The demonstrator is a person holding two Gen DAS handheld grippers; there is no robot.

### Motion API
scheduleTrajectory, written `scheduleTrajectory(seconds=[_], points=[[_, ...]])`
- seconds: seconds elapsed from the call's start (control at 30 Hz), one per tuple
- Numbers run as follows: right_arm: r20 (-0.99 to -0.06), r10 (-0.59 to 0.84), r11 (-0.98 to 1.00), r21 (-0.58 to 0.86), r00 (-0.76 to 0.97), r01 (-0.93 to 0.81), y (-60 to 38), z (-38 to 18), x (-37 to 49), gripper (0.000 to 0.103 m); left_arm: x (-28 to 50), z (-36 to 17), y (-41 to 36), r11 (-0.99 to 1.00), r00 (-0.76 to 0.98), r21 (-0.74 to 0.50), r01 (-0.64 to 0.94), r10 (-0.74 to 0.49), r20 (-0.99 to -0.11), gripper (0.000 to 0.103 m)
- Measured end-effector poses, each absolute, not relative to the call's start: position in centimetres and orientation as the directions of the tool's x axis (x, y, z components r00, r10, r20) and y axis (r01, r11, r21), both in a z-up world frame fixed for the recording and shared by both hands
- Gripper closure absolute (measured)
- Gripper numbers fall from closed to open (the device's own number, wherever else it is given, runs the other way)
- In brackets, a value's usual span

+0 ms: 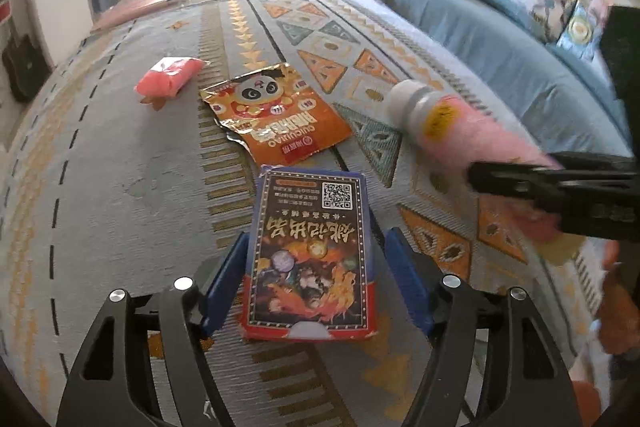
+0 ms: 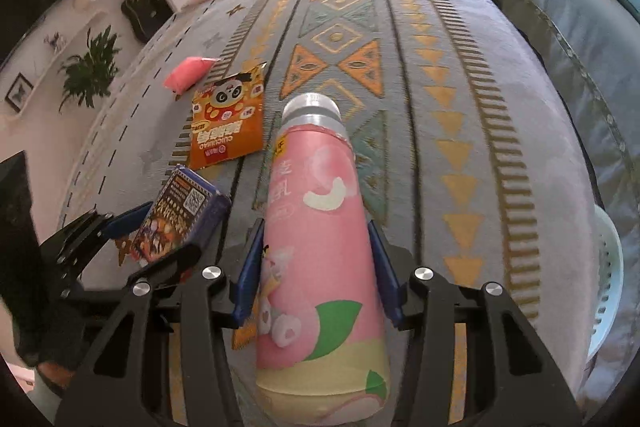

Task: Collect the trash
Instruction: 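Drop the pink bottle and snack box into the basket with both tools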

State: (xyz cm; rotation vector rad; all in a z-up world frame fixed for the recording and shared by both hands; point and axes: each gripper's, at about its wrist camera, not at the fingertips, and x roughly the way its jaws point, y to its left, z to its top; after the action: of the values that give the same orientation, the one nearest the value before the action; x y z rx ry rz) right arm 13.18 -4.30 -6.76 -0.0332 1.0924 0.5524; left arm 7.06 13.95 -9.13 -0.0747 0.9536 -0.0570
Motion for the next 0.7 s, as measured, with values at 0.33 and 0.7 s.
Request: scheduleTrajectory(seconds=[0.33, 0.7], points=[[-0.759, 0.485, 0.866, 0.347, 0.434, -0.36, -13.1, -3.5, 10.1, 0.057, 6.6, -4.4, 9.1, 0.985, 0.685, -0.114, 0.131, -0.173, -0.708, 0.046], [-0.659, 0.414, 0.897, 0.414, 0.628, -0.158, -26.6, 0.8, 7.6, 0.057, 9.1, -0.3, -1.8, 0.923, 0.695, -0.184, 0.338, -0.377, -0.613, 0.046]])
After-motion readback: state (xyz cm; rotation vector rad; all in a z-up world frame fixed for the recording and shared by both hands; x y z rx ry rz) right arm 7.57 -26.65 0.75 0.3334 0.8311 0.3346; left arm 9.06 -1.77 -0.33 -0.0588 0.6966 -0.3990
